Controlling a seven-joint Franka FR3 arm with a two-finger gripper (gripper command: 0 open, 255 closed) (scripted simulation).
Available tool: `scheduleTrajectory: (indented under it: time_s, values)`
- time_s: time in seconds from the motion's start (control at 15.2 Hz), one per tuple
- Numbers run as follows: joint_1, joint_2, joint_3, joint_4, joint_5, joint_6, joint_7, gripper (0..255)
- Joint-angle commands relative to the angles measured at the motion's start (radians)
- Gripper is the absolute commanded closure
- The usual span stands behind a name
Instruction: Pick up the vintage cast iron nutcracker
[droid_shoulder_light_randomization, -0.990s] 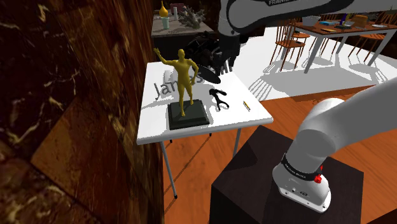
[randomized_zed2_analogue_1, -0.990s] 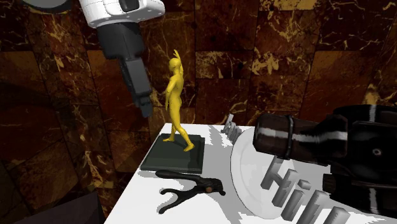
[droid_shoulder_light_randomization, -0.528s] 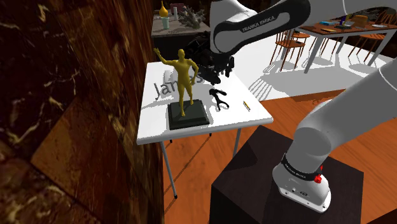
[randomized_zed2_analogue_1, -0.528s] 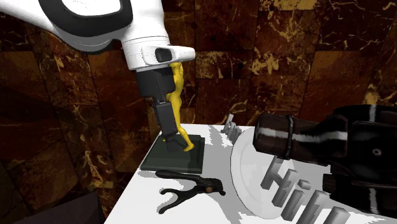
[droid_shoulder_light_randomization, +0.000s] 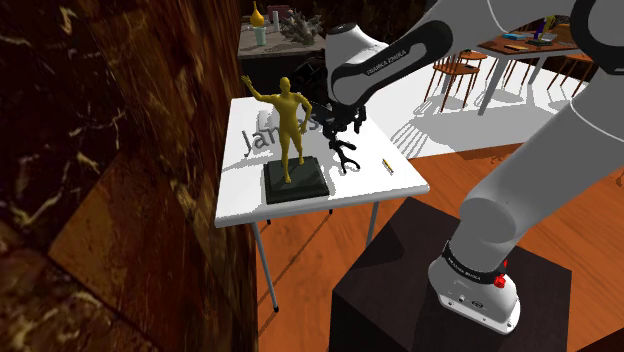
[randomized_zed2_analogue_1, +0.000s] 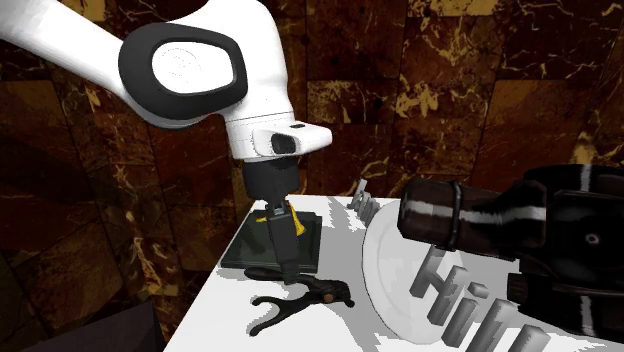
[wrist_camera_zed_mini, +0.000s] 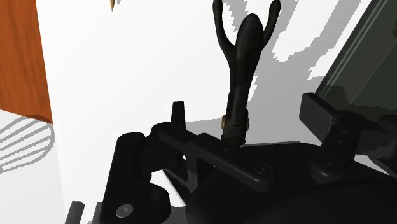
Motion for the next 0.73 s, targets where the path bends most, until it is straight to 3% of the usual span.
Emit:
scheduleTrajectory:
  time_s: [0.0,0.26,0.33,0.66]
  values:
    - [-0.004,0.018,0.000,-0.015,-0.009,0.033,0.009,0]
    - [-0.006,0.037,0.001,-0.033,-0.018,0.069,0.021,0]
    - [-0.006,0.037,0.001,-0.032,-0.018,0.068,0.021,255]
    - [-0.006,0.036,0.001,-0.033,-0.018,0.068,0.021,255]
